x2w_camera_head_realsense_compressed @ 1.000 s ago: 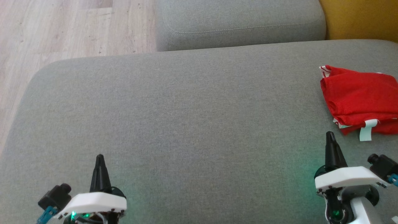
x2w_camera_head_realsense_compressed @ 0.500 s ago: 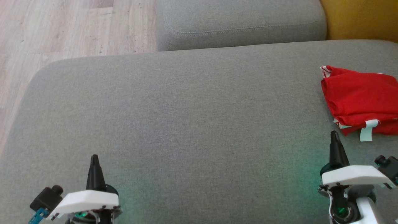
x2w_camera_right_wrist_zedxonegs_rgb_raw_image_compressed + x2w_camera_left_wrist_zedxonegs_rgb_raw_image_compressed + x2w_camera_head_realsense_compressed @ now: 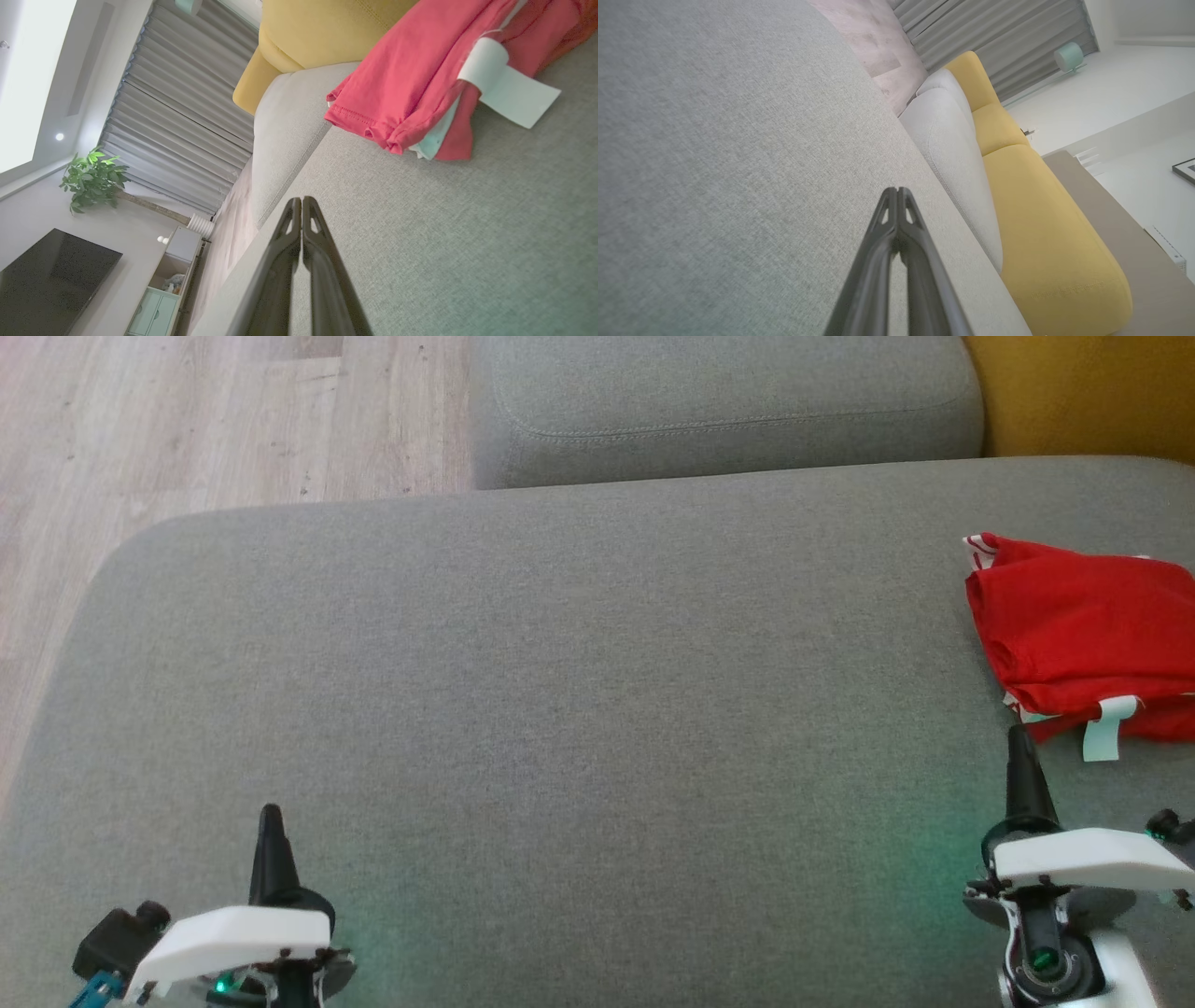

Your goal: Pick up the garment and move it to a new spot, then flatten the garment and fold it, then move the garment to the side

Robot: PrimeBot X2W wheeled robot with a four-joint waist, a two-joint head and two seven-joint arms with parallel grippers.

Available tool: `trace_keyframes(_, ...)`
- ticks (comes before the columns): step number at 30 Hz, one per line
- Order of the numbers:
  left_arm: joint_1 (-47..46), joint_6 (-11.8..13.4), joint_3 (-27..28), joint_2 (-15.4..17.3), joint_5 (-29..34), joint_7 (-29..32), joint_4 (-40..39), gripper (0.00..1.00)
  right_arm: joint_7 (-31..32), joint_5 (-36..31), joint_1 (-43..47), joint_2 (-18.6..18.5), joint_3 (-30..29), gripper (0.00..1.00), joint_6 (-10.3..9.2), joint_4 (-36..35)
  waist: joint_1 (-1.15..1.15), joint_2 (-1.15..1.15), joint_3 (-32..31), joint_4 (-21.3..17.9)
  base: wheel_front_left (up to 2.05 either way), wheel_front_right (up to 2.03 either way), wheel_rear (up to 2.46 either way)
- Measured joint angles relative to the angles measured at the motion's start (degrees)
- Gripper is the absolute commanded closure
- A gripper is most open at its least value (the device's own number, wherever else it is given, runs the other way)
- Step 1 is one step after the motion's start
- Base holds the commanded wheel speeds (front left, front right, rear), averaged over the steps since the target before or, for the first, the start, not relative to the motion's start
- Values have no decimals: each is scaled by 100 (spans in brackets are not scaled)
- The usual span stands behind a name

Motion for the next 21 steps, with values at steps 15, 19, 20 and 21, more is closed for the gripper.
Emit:
trace_keyframes(15,-3,-97,181,0,-902,252,-56,100,255,1080,3,0,-89,100,-1,-152,0,0,2,18,0,0,0)
trace_keyframes(19,-7,-100,205,0,-1133,323,-65,100,325,1345,4,0,-125,100,-1,-179,0,0,2,23,0,0,0)
trace_keyframes(20,-8,-104,214,0,-1188,353,-67,100,350,1412,4,0,-137,100,-1,-180,0,0,2,24,0,0,0)
trace_keyframes(21,-9,-127,219,0,-1241,354,-70,100,355,1477,4,0,-148,100,-1,-183,0,0,2,25,0,0,0)
